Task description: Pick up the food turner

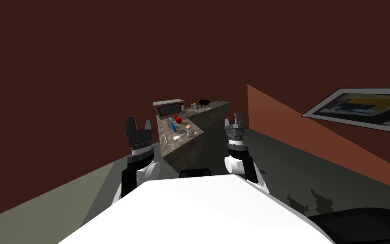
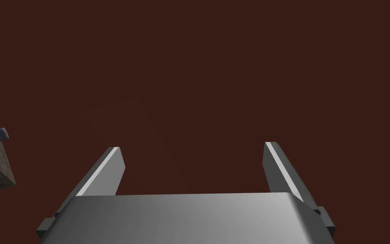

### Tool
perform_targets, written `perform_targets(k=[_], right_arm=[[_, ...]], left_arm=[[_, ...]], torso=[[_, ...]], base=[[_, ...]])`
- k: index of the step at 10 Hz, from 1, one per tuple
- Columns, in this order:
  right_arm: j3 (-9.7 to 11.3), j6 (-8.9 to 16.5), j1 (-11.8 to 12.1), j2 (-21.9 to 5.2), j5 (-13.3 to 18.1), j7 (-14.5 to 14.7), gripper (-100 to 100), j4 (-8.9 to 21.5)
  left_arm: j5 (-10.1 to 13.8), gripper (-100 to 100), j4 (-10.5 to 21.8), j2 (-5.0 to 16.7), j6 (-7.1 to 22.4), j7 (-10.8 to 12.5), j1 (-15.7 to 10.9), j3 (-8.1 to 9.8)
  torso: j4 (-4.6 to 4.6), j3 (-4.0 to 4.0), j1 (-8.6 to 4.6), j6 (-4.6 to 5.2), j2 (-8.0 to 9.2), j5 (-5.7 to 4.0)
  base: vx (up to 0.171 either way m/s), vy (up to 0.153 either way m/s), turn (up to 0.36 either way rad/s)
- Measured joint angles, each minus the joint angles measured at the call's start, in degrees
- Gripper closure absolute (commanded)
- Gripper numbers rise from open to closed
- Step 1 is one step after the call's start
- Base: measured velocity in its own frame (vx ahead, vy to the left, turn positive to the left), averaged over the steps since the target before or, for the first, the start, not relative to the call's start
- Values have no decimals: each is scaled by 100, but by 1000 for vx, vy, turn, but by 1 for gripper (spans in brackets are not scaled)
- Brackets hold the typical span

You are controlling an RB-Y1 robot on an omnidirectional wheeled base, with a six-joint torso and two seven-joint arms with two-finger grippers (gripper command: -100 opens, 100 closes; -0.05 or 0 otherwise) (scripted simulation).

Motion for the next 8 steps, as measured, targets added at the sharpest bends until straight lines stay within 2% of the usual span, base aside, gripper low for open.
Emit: perform_targets(k=[2,4,6,8], right_arm=[[0,0,-1,0,0,0,0,0],[0,0,-1,0,0,0,0,0],[0,0,-1,0,0,0,0,0],[0,0,-1,0,0,0,0,0]], left_arm=[[-56,-100,138,273,197,75,-224,-38],[-54,-100,277,560,455,251,-433,-10],[-100,-100,406,698,708,362,-639,-88],[-83,-100,575,910,987,543,-892,-91]], torso=[[3,9,1,1,16,0],[5,14,-1,1,25,0],[6,13,-4,0,22,-1],[4,11,1,1,19,0]], base=[[-59,-2,-56],[-78,-13,-72],[-47,-7,-38],[-54,-2,-62]])
